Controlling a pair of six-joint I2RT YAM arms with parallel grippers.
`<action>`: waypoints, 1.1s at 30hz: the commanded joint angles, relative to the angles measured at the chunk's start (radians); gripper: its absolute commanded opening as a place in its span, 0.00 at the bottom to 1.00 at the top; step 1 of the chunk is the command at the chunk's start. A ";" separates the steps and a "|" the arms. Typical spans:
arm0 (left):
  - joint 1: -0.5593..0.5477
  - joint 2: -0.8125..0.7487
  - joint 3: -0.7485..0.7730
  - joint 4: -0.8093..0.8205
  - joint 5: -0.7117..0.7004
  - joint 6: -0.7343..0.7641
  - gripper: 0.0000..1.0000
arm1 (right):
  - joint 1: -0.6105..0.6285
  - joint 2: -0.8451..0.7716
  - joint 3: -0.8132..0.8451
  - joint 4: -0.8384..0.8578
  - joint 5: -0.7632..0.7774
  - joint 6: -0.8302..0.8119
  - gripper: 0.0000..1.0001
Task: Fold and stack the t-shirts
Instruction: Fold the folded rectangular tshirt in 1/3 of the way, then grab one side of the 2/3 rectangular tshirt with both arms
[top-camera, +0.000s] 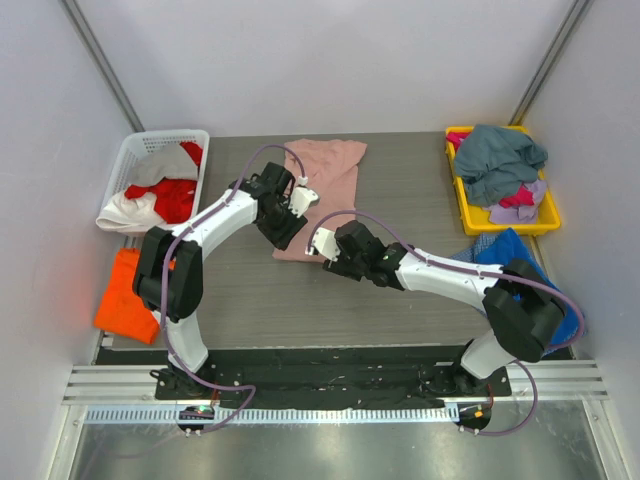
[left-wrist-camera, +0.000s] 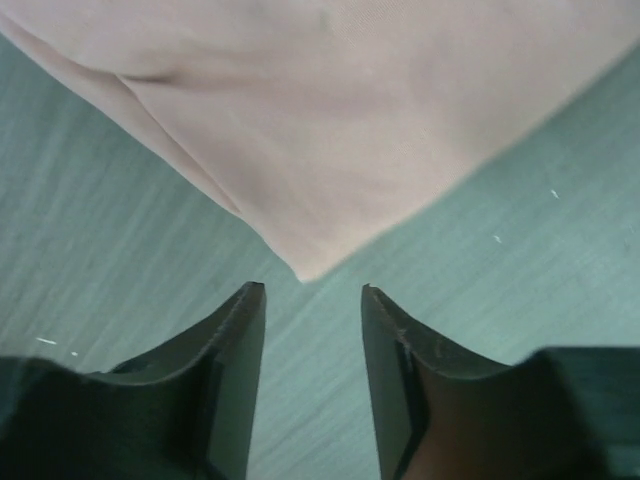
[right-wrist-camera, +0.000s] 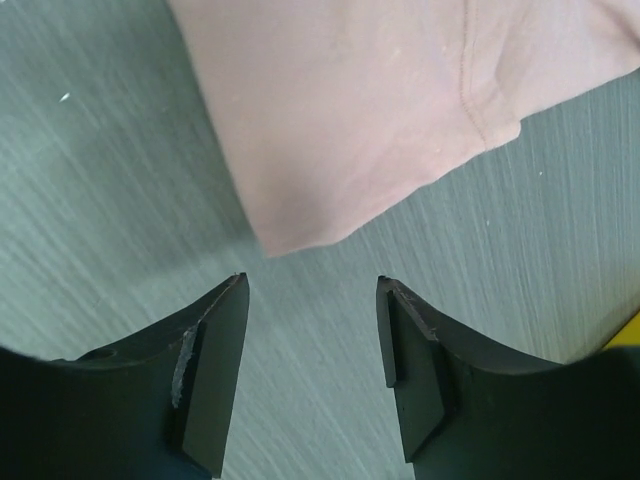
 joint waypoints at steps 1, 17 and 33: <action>0.000 -0.079 -0.027 -0.065 0.068 0.007 0.49 | 0.018 -0.070 -0.039 -0.002 0.003 0.032 0.62; -0.001 0.022 -0.078 -0.001 0.021 0.027 0.50 | 0.023 0.034 -0.051 0.073 0.008 0.016 0.63; 0.026 0.085 -0.063 0.051 -0.007 0.056 0.51 | 0.021 0.087 -0.011 0.097 0.032 -0.017 0.63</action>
